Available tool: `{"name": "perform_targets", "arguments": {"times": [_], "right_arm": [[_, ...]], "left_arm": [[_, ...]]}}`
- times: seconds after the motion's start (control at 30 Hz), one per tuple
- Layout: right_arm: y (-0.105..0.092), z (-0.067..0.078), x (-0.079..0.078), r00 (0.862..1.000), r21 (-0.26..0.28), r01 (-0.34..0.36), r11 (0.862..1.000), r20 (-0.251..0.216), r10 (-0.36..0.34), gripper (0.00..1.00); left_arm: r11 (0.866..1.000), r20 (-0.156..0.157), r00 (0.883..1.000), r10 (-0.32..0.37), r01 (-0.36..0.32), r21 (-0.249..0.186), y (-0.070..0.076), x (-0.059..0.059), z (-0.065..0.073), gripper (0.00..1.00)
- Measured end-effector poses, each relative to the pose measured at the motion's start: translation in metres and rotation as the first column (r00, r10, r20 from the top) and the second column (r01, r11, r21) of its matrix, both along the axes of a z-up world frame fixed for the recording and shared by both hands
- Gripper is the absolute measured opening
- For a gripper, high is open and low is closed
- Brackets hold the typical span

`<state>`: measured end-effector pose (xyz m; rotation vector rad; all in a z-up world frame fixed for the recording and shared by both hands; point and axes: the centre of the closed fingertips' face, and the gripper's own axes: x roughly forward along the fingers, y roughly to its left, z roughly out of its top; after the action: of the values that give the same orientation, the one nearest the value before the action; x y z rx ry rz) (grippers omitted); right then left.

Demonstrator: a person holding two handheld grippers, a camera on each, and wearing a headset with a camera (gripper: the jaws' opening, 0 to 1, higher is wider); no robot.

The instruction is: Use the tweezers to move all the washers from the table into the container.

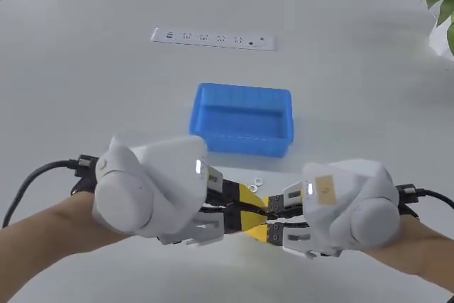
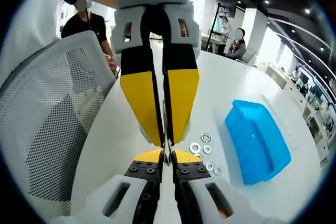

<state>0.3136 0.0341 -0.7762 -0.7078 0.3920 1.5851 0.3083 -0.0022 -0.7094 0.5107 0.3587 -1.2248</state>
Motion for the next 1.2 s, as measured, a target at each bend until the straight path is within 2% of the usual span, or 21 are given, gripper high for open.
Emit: {"name": "perform_targets", "arguments": {"times": [0.03, 0.1, 0.13, 0.17, 0.2, 0.43, 0.67, 0.73, 0.77, 0.8, 0.87, 0.93, 1.0, 1.07, 1.13, 1.2], "right_arm": [[0.001, 0.001, 0.0, 1.0, 0.002, -0.001, 1.0, -0.002, 0.001, 0.08], [0.004, 0.003, 0.0, 1.0, 0.011, 0.0, 1.0, -0.019, 0.0, 0.08], [0.005, 0.003, 0.0, 1.0, 0.008, -0.001, 1.0, -0.018, 0.001, 0.08], [0.005, 0.003, 0.0, 1.0, 0.006, -0.003, 1.0, -0.014, 0.003, 0.08], [0.006, 0.004, 0.002, 1.0, 0.006, -0.004, 1.0, 0.0, 0.004, 0.08], [0.007, 0.005, 0.002, 1.0, -0.001, -0.005, 1.0, 0.001, 0.005, 0.08], [0.007, 0.004, 0.001, 1.0, -0.008, -0.011, 1.0, -0.004, 0.011, 0.08], [0.007, 0.003, 0.0, 1.0, -0.012, -0.013, 1.0, -0.005, 0.013, 0.08], [0.007, 0.003, -0.001, 1.0, -0.014, -0.015, 1.0, -0.007, 0.015, 0.08], [0.007, 0.003, -0.001, 1.0, -0.016, -0.016, 1.0, -0.007, 0.016, 0.08], [0.007, 0.002, -0.001, 1.0, -0.021, -0.016, 1.0, -0.003, 0.016, 0.08], [0.008, 0.002, 0.001, 1.0, -0.021, -0.007, 1.0, 0.005, 0.007, 0.09], [0.009, 0.004, 0.003, 1.0, -0.008, 0.009, 1.0, -0.001, -0.009, 0.1], [0.01, 0.004, 0.005, 0.999, 0.002, 0.031, 1.0, -0.029, -0.031, 0.12], [0.011, 0.006, 0.008, 0.998, 0.009, 0.052, 0.999, -0.027, -0.052, 0.14], [0.01, 0.006, 0.011, 0.995, 0.015, 0.082, 0.996, -0.051, -0.082, 0.24]], "left_arm": [[1.0, 0.0, 1.0, 0.004, -0.004, 0.002, 0.002, 0.0, 0.001, 0.05], [1.0, 0.027, 1.0, -0.004, 0.003, 0.002, 0.003, 0.0, 0.003, 0.06], [1.0, 0.049, 0.999, -0.006, 0.006, 0.01, 0.004, 0.0, 0.004, 0.06], [0.999, 0.095, 0.995, -0.021, 0.018, 0.028, 0.005, 0.002, 0.005, 0.06], [0.999, 0.103, 0.994, -0.03, 0.028, 0.025, 0.004, -0.001, 0.005, 0.06], [0.999, 0.111, 0.993, -0.029, 0.027, 0.024, 0.006, -0.001, 0.008, 0.06], [0.999, 0.099, 0.994, -0.033, 0.033, 0.005, 0.005, -0.002, 0.012, 0.05], [1.0, 0.089, 0.996, -0.031, 0.03, 0.007, 0.006, -0.003, 0.012, 0.05], [1.0, 0.065, 0.998, -0.017, 0.018, 0.0, 0.006, -0.003, 0.011, 0.05], [1.0, 0.056, 0.998, -0.014, 0.014, -0.002, 0.006, -0.003, 0.011, 0.05], [1.0, 0.053, 0.998, -0.015, 0.015, 0.001, 0.007, -0.003, 0.01, 0.05], [1.0, 0.064, 0.998, -0.019, 0.019, 0.007, 0.008, -0.002, 0.01, 0.05], [1.0, 0.062, 0.998, -0.016, 0.016, -0.001, 0.009, 0.001, 0.011, 0.05], [1.0, 0.06, 0.998, -0.013, 0.013, -0.01, 0.011, 0.003, 0.012, 0.05], [1.0, 0.059, 0.998, -0.013, 0.014, -0.018, 0.011, 0.004, 0.013, 0.05], [1.0, 0.056, 0.998, -0.009, 0.01, -0.024, 0.011, 0.005, 0.014, 0.05]]}}
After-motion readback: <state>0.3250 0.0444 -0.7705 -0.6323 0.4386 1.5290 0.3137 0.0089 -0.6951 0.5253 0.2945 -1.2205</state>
